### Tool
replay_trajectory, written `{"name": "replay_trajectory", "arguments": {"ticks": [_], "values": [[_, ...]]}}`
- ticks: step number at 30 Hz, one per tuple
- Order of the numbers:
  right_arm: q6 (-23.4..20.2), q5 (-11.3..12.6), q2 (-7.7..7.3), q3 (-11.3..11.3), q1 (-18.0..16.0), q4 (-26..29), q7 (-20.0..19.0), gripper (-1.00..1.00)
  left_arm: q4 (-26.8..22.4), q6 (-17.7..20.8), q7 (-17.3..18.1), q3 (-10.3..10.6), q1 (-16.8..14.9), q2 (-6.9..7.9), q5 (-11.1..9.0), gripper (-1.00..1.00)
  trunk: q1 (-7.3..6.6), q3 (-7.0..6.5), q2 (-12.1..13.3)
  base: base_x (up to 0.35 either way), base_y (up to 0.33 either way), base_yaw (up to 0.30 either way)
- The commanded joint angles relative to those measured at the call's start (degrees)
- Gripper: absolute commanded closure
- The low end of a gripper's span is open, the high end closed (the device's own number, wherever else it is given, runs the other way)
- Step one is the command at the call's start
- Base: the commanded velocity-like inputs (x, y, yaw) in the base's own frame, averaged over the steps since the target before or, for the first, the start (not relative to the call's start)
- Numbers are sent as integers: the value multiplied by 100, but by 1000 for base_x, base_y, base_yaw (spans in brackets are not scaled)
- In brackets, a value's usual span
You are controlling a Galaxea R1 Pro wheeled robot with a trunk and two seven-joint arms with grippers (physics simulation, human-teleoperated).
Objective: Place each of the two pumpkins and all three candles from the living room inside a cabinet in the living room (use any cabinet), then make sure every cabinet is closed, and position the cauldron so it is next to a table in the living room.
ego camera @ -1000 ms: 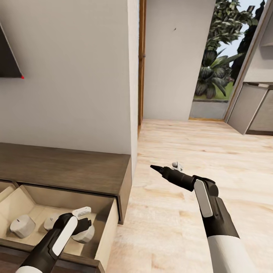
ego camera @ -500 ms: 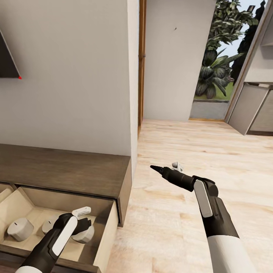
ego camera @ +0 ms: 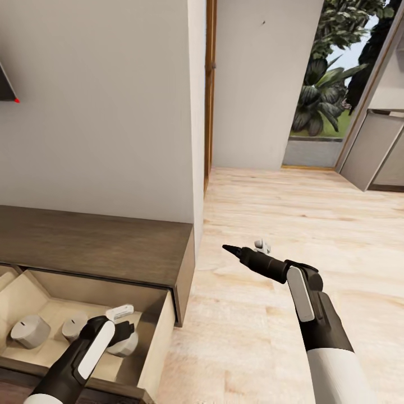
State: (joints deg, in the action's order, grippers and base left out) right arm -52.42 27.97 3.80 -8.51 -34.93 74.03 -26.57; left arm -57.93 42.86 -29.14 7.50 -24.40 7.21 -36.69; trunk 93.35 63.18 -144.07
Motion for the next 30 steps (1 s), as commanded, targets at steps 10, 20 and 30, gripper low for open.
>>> {"name": "replay_trajectory", "arguments": {"ticks": [10,20,30], "values": [[-32,-20,7,-19,-5,6,-34,-100,9,-238,-65,6,-2,-34,484,100,24,227,-16,0,0,0],[-32,-20,7,-19,-5,6,-37,-100,10,-252,-66,6,1,-36,505,100,50,449,-30,0,0,0],[-32,-20,7,-19,-5,6,-34,-100,10,-252,-66,1,-1,-36,505,100,76,671,-43,0,0,0]]}}
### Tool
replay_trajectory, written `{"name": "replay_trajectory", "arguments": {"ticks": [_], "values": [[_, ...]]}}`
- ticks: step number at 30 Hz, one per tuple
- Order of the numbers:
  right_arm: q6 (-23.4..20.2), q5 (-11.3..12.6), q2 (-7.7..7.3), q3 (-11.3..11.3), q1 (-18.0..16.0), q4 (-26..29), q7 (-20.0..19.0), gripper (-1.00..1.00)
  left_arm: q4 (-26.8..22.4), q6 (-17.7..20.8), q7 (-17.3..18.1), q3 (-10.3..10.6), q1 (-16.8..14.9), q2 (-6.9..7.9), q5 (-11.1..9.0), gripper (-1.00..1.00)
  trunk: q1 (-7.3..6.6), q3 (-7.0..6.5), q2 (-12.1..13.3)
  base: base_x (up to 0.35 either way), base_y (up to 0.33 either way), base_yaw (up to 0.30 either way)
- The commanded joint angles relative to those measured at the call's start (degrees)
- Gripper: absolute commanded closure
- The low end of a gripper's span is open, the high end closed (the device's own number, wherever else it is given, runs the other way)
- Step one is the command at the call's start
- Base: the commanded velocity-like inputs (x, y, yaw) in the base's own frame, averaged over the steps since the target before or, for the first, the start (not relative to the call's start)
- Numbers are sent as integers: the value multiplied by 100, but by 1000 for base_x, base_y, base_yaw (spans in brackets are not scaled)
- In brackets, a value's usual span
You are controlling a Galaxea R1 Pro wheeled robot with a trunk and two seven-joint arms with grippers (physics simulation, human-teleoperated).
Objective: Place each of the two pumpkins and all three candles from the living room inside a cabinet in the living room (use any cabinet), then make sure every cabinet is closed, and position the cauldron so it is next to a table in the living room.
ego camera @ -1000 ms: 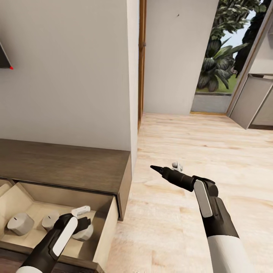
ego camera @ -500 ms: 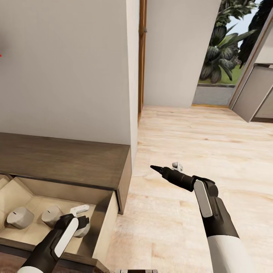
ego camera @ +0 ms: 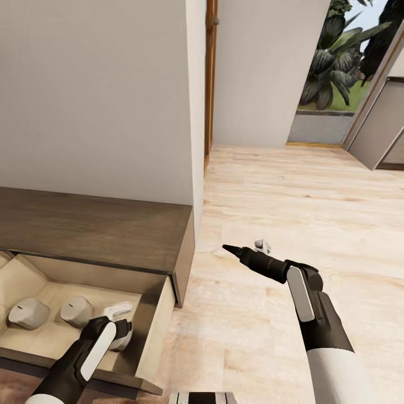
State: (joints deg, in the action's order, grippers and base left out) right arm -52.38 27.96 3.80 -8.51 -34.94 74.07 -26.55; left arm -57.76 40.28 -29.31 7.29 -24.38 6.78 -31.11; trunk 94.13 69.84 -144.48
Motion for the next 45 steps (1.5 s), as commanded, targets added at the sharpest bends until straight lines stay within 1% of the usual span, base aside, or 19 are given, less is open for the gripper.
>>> {"name": "replay_trajectory", "arguments": {"ticks": [1,4,25,32,45], "values": [[-36,-19,7,-19,-4,2,-35,-100,-7,6,-49,20,-5,7,-53,100,1,27,-4,0,0,0],[-36,-19,7,-19,-4,1,-34,-100,-7,6,-49,19,-3,7,-53,100,9,94,-8,0,0,0],[-31,-19,7,-14,-4,-7,-37,-100,-7,6,-33,18,-3,7,-80,100,9,94,-8,0,0,0],[-31,-19,7,-17,-4,-1,-42,-100,-7,6,-23,18,0,7,-72,100,9,94,-8,0,89,0],[-31,-19,7,-12,-4,2,-43,-100,-16,7,-22,10,-1,7,-78,100,9,94,-8,0,5,0]]}}
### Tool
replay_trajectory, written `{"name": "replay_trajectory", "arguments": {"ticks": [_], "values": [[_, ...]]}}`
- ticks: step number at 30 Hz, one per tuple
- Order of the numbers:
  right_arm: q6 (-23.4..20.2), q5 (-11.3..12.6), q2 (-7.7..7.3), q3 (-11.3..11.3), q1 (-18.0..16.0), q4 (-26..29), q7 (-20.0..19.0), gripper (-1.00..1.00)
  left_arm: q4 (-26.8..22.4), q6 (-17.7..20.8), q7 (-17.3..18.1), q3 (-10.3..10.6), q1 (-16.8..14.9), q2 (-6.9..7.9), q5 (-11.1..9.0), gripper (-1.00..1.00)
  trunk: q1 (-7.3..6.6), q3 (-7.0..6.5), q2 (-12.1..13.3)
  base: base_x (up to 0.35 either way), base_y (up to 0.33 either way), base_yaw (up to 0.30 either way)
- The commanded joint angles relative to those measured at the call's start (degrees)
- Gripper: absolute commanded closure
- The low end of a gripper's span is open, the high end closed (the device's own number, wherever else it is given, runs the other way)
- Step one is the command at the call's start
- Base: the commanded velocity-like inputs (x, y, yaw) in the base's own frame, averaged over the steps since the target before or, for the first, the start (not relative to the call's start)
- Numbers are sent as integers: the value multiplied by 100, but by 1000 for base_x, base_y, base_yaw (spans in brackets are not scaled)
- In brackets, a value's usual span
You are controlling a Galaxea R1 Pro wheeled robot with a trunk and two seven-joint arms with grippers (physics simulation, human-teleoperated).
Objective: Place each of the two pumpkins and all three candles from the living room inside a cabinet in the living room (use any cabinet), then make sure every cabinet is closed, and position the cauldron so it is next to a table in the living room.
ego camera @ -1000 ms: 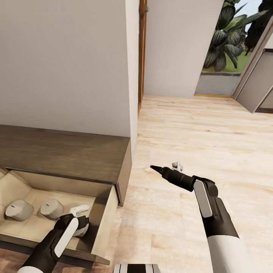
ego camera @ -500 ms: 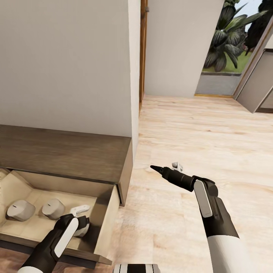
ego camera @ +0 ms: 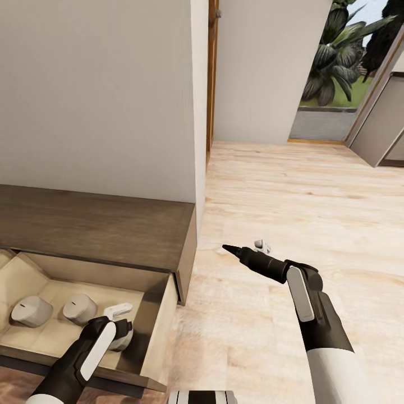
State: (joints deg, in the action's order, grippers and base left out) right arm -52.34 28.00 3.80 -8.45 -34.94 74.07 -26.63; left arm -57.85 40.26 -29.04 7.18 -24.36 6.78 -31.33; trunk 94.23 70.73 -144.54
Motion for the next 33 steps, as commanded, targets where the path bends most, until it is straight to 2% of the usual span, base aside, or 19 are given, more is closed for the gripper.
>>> {"name": "replay_trajectory", "arguments": {"ticks": [1,12,33], "values": [[-37,-23,7,-19,-4,2,-35,-100,-7,8,-46,21,-3,7,-57,100,-1,5,-2,0,0,0],[-36,-23,7,-18,-4,1,-35,-100,-7,11,-31,14,-1,15,-65,100,25,226,-15,0,0,0],[-37,-23,7,-24,-4,0,-35,-100,-7,17,-9,10,-3,8,-106,100,25,226,-15,0,0,0]]}}
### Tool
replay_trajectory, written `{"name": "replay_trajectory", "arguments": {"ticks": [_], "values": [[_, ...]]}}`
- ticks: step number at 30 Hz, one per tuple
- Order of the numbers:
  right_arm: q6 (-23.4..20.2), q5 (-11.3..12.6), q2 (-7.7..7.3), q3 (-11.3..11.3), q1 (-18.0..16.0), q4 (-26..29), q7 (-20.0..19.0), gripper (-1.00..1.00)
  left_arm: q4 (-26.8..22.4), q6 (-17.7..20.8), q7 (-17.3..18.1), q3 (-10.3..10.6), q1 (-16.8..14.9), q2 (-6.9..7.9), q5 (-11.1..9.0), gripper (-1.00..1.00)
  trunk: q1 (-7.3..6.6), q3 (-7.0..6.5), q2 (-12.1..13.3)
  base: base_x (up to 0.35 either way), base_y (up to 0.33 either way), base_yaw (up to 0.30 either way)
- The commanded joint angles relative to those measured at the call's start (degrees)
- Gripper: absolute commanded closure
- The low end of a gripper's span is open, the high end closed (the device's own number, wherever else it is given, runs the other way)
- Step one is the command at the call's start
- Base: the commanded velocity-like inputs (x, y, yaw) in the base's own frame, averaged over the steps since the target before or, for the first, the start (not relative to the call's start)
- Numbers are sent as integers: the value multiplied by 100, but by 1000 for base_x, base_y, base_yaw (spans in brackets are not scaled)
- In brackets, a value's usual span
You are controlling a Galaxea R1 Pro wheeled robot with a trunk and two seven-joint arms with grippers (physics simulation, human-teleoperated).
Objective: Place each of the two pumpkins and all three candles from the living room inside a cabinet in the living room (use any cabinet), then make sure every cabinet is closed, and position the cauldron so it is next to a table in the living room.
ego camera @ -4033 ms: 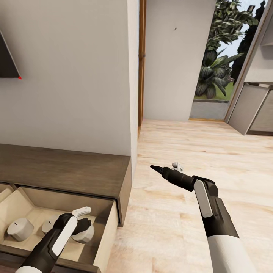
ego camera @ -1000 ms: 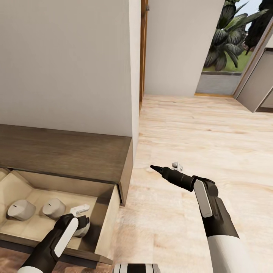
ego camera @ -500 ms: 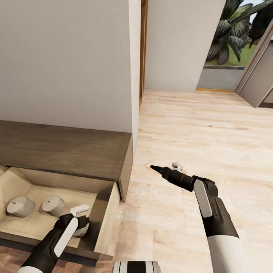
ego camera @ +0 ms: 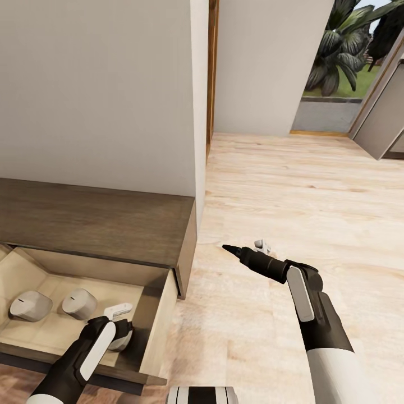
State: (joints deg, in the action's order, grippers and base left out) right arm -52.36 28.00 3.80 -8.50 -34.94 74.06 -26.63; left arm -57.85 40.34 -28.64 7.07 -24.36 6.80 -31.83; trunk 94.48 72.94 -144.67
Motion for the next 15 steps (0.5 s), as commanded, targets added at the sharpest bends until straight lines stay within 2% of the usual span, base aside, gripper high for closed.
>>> {"name": "replay_trajectory", "arguments": {"ticks": [1,2,15], "values": [[-36,-23,7,-19,-4,2,-35,-100,-7,9,-48,22,-3,7,-56,100,-1,5,-2,0,0,0],[-36,-23,7,-20,-4,3,-35,-100,-7,9,-46,22,0,11,-54,-100,-1,5,-2,0,0,0],[-37,-23,7,-20,-4,3,-35,-100,-29,9,-45,7,0,15,-55,-100,-1,5,-2,0,0,0]]}}
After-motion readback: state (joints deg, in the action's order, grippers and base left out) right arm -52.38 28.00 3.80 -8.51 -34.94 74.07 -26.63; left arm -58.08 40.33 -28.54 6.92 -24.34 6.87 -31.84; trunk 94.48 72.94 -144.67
